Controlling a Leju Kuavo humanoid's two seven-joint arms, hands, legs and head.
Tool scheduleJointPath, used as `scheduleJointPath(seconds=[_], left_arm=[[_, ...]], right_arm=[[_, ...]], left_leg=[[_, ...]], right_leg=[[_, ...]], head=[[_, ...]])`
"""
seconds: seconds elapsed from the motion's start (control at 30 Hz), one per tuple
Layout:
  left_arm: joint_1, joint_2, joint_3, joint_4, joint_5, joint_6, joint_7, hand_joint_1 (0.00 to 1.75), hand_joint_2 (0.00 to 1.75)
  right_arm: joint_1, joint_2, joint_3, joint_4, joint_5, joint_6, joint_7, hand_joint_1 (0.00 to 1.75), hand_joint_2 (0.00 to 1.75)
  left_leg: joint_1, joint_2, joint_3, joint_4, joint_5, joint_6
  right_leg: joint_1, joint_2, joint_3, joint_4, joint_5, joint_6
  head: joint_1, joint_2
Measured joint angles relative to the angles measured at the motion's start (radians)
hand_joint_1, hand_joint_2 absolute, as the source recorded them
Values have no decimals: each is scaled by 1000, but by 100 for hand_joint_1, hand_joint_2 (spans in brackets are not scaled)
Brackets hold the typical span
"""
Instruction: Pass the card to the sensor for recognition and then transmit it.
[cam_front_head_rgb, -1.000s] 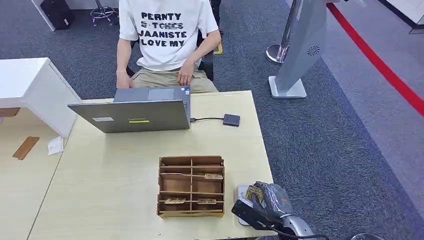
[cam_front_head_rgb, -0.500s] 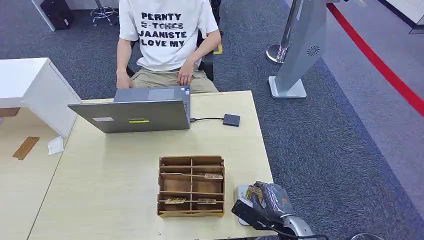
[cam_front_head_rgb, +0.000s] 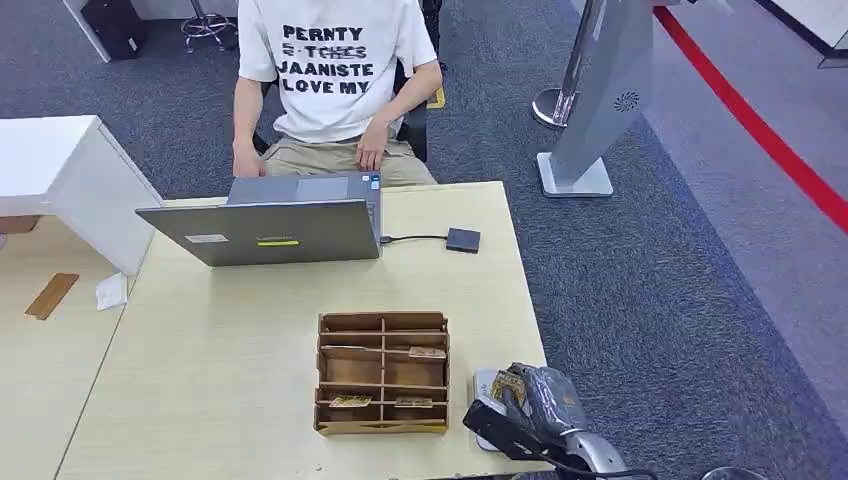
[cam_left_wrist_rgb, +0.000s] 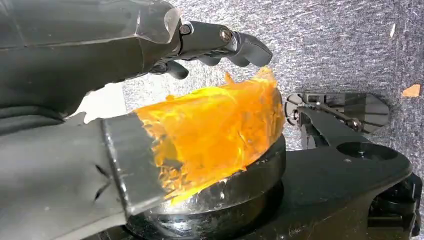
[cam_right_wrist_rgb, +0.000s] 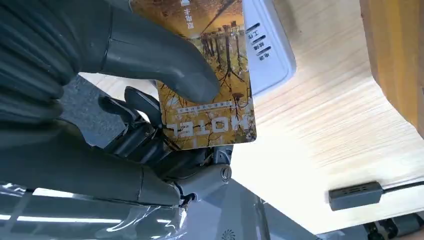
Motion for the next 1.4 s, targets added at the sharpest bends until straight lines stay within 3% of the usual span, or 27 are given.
scheduleJointPath(seconds=[1.4], left_arm=[[0, 0, 0, 0, 0, 8, -6, 0, 0]], right_arm=[[3, 0, 6, 1, 7, -16, 8, 175, 175]], left_leg=[[0, 0, 0, 0, 0, 0]], right_leg=[[0, 0, 0, 0, 0, 0]], head=[[0, 0]])
